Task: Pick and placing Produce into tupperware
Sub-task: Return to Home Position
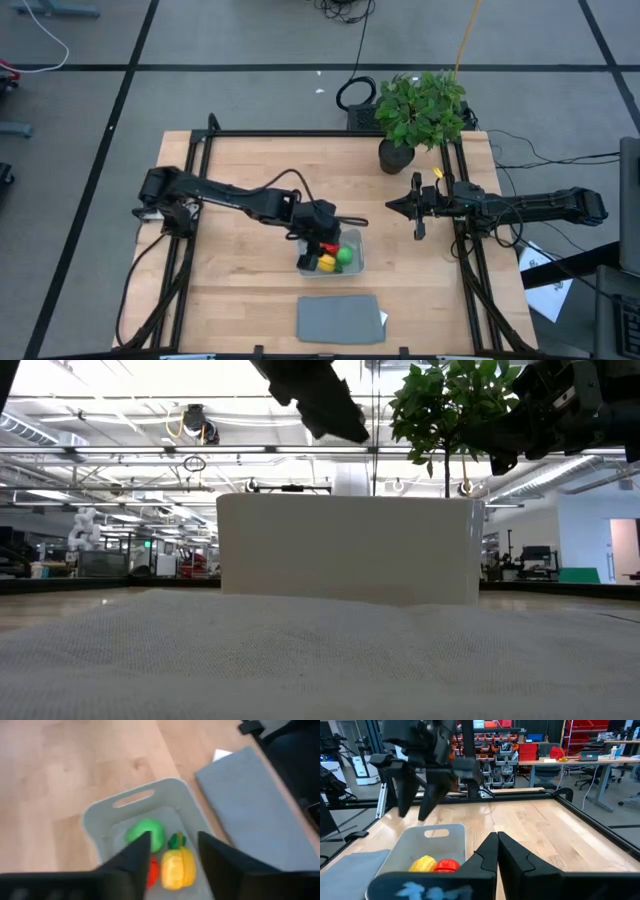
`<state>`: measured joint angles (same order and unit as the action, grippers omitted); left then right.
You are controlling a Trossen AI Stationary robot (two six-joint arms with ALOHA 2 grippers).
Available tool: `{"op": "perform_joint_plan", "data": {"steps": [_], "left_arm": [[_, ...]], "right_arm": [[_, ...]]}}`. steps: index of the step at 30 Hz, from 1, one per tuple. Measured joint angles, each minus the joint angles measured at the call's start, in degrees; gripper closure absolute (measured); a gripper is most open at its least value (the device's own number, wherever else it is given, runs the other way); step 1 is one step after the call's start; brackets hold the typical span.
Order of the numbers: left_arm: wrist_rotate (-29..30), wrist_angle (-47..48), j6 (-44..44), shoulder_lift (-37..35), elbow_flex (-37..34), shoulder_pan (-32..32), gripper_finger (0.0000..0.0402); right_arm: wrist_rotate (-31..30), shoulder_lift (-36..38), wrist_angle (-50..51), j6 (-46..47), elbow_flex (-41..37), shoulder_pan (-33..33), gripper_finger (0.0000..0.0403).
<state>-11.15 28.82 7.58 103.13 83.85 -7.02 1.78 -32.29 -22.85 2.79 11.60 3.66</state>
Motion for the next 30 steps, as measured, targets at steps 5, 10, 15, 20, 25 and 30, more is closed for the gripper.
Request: {"op": "perform_joint_plan", "data": {"steps": [5,10,15,20,25,30], "left_arm": [[3.8,2.6,0.6,-2.9,0.0,-0.5,0.0382],[7.2,6.4,1.6,-6.9,0.0,-0.8,0.0385],[18.2,9.2,3.9,-12.5,-0.4,-3.4,0.0399],[26.7,7.2,6.0,-20.6,-6.6,-6.0,0.0401],[31.2,2.4,5.7,-30.6,-16.6,-5.0,0.0401],[30.1,-11.0,5.4,-40.7,-29.2,-2.4,0.0401]], "right_arm": [[0.0,0.0,0.0,0.0,0.0,0.0,0.0403],[0.0,0.0,-1.0,0.0,0.0,0.0,0.0403],[0.0,0.5,-3.0,-0.5,0.0,0.0,0.0403],[-2.7,2.8,-3.2,-1.8,0.0,0.1,0.0403],[-4.5,5.5,-2.8,-3.2,0.0,2.2,0.0403],[-1.7,7.4,-0.5,-1.2,0.0,5.4,0.0403]]}}
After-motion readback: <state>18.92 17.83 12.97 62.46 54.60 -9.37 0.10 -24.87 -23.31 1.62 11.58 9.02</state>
